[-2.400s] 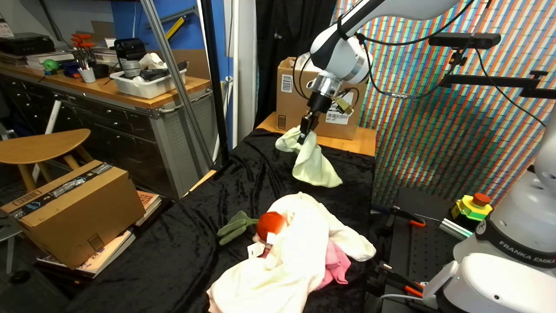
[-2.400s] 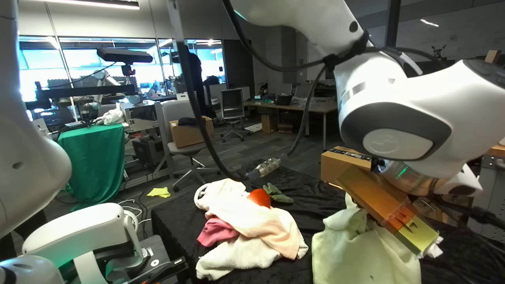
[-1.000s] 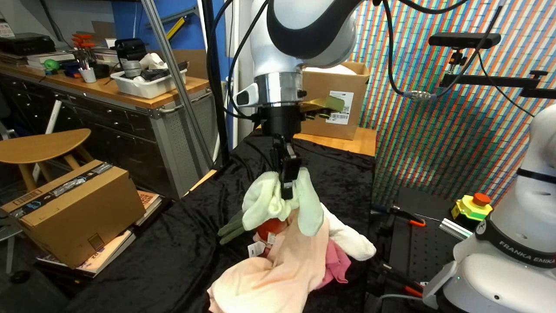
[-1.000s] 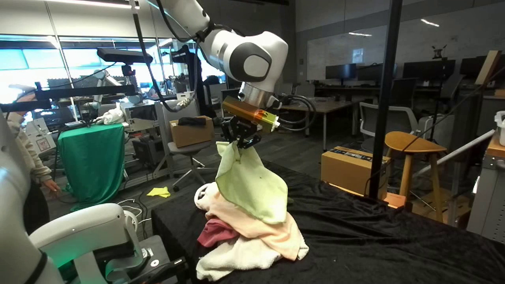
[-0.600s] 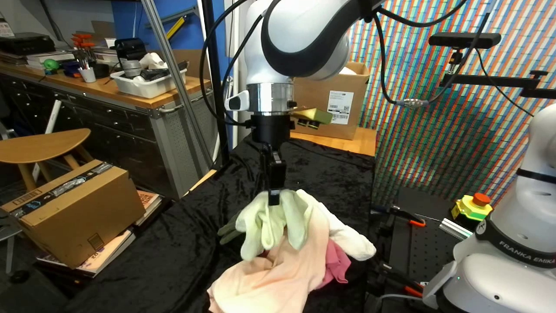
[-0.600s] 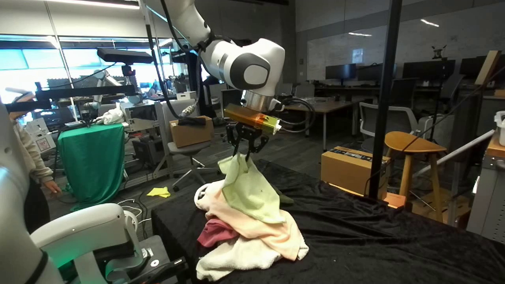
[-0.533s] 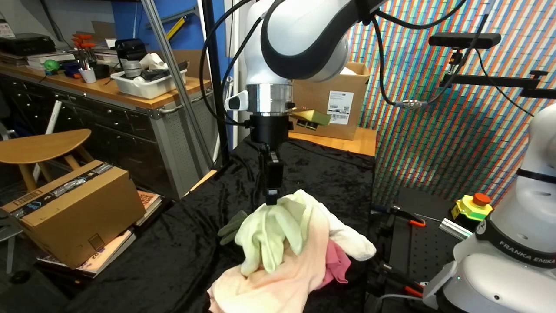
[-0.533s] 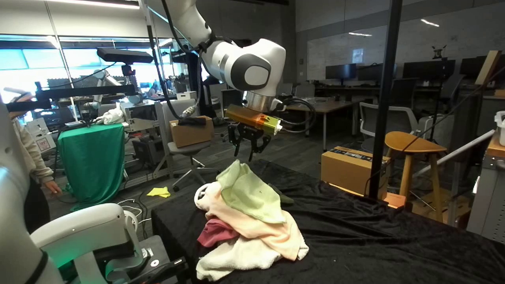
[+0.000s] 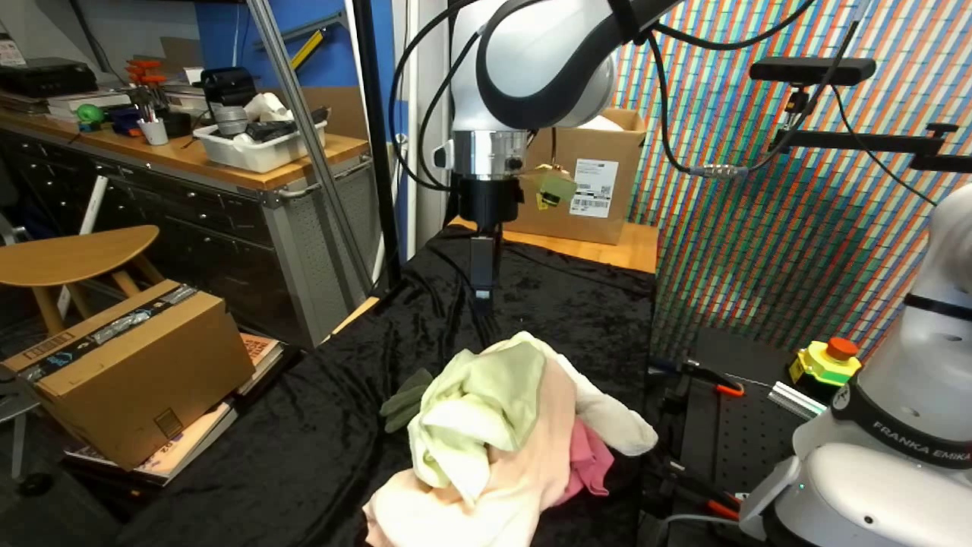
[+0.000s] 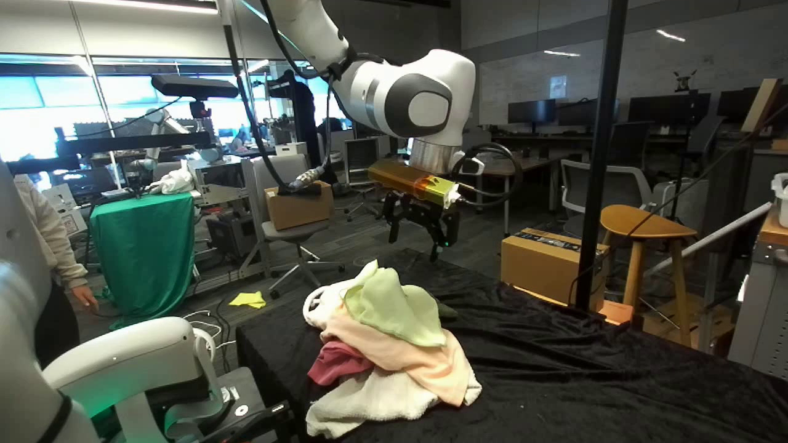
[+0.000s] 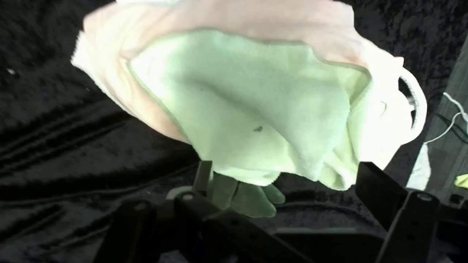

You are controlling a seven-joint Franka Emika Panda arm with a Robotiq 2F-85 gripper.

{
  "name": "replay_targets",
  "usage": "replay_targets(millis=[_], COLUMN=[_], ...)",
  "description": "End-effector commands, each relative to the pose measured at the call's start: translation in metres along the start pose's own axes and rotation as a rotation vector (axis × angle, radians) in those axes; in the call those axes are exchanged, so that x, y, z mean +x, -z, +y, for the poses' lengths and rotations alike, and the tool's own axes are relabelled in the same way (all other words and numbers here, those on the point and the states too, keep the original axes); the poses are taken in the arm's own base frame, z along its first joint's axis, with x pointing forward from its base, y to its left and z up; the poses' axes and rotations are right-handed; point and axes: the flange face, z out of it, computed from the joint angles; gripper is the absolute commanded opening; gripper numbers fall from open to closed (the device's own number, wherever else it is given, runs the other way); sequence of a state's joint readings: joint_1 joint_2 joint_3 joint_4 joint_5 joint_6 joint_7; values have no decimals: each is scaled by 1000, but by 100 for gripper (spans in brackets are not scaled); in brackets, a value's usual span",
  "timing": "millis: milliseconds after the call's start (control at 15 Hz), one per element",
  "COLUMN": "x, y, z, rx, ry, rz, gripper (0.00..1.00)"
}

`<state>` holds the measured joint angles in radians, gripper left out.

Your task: Pile the t-shirts, ropes, radish and towel together

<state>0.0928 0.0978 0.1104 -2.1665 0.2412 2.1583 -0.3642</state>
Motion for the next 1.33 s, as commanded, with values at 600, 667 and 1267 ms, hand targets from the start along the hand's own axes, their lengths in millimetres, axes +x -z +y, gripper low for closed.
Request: replay_targets(millis=[600, 667, 1267], x=[-174, -184, -232], y=[96, 96, 62], z=[28, 28, 64], rx=[13, 13, -145], ry=[-257, -260, -132], rz=[19, 33, 200], gripper=[100, 100, 100])
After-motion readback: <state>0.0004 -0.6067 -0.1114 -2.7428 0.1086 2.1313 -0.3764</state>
